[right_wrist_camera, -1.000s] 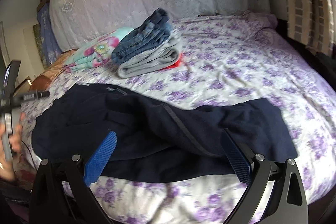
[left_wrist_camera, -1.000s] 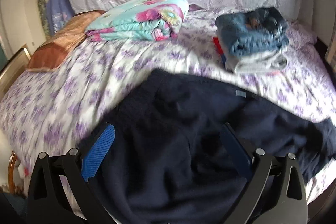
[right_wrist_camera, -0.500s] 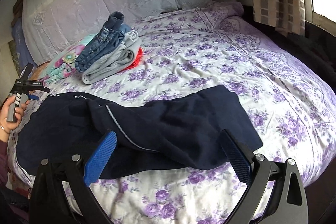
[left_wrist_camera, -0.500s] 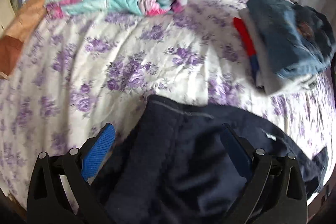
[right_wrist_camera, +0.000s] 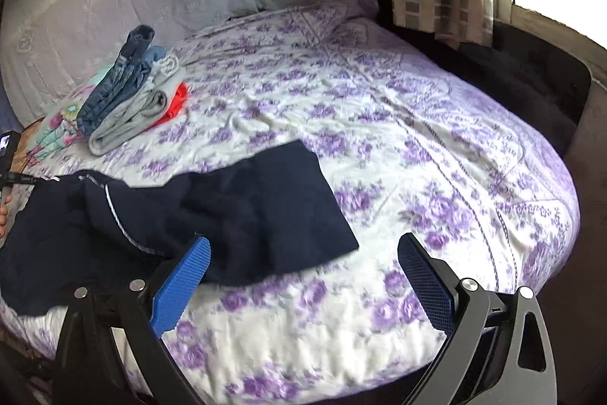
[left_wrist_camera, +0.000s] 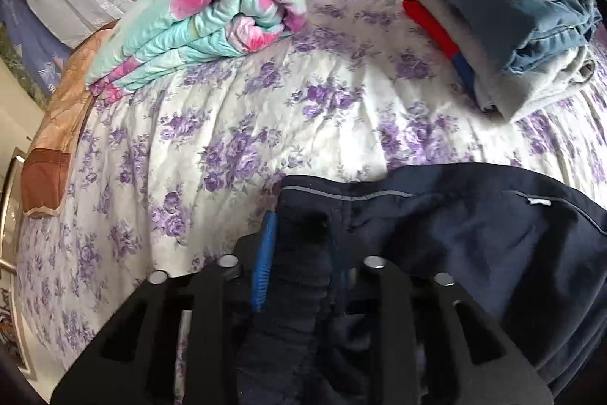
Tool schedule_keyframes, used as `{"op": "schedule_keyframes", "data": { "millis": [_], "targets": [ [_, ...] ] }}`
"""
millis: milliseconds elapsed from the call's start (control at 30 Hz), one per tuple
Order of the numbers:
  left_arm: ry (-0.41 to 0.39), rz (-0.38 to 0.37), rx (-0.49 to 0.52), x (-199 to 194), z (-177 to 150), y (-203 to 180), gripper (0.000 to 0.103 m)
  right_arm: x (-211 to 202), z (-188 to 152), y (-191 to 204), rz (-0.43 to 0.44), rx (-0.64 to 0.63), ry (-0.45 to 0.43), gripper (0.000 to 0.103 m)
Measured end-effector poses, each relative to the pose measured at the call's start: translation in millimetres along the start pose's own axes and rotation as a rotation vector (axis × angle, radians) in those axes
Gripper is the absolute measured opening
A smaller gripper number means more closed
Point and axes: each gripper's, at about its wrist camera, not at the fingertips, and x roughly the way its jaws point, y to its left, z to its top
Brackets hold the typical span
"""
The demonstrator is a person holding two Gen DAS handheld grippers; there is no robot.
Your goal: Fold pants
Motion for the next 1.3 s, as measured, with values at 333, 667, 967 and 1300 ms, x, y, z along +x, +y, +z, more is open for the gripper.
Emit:
{"op": "schedule_keyframes", "data": {
  "millis": [333,667,967,1300],
  "targets": [
    [0.085,-0.103,0.006,27,-2,-5,0.054,-3,-12,24,0.172,-0.083,0.051,0.099],
    [-0.010,-0.163,-0.012,-19,-2,9,0.045,1,-2,33,0.167,-0.077,0.041,0.099],
    [-0.166,-0.211,-0.227,-70,-1,29,0.045,-3,-8,-17,0.248,0.109,0.072,0.099],
    [-0.267,-0.231,-0.288,-111,-18,45,0.045,54,-23,-45,0.448,0.411,0.047,0.032]
  ]
}}
